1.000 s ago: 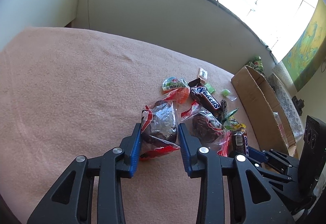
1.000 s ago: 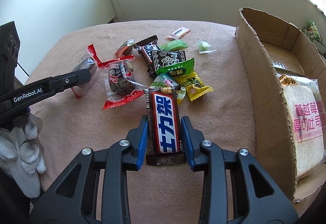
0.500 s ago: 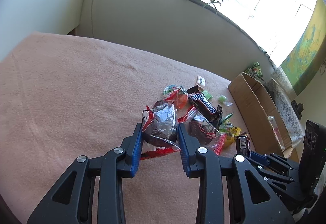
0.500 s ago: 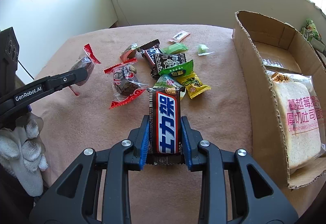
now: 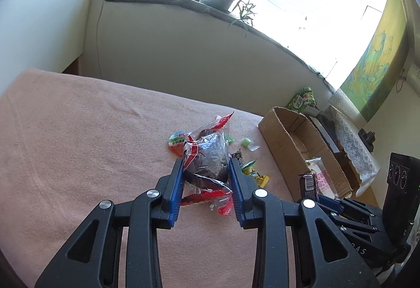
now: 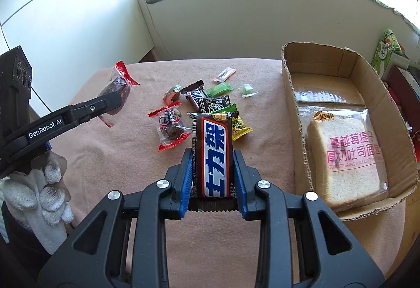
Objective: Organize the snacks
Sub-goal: 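Carry both snacks into the box and open both tools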
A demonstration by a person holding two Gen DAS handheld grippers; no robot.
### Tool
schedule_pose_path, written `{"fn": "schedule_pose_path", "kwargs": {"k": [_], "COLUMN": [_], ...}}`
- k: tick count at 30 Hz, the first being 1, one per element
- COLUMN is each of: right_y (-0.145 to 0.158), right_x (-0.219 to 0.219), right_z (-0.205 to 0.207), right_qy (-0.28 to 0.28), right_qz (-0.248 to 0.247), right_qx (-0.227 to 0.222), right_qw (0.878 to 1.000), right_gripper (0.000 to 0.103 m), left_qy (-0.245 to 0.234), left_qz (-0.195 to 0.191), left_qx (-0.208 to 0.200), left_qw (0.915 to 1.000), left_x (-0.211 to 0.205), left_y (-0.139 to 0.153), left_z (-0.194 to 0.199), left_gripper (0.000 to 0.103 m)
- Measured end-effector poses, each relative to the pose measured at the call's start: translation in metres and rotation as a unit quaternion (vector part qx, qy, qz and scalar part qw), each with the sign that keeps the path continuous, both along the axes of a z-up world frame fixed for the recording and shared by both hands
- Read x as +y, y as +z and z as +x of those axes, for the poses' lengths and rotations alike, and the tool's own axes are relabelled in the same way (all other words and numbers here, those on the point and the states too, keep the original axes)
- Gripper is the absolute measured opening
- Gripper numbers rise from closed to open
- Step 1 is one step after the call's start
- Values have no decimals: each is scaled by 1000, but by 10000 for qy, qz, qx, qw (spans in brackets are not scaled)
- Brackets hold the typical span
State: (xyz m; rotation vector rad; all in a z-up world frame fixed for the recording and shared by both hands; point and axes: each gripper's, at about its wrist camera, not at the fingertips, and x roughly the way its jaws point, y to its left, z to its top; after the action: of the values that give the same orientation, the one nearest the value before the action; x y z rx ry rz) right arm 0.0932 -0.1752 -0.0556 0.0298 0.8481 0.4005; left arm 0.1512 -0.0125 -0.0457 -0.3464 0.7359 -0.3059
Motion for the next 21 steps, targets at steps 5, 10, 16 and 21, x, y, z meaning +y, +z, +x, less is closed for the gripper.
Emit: {"fn": "schedule_pose_path", "kwargs": {"k": [5,10,16,21], "right_y": [18,33,41,45], "right_x": [-17,-47,-85,-115], "right_z": [4,16,35,51], "right_qy": [-91,-285,-581,-802], "right_qz": [21,53,23,20], "right_qx": [-164,-298,-371,-387], "right_qw": [9998,9991,9976,9960], "right_gripper": [30,30,30,30], "left_qy": [-197,-400,-697,-937], "left_qz": [12,54,68,128], "left_qx": [-128,-207,-309,-330], "left_qw": [9997,9990,9971,9950], "left_x": [-21,-46,-81,-111], "left_y": [10,18,26,25], "left_z": [10,23,36,47], "left_gripper": [31,31,31,31]}}
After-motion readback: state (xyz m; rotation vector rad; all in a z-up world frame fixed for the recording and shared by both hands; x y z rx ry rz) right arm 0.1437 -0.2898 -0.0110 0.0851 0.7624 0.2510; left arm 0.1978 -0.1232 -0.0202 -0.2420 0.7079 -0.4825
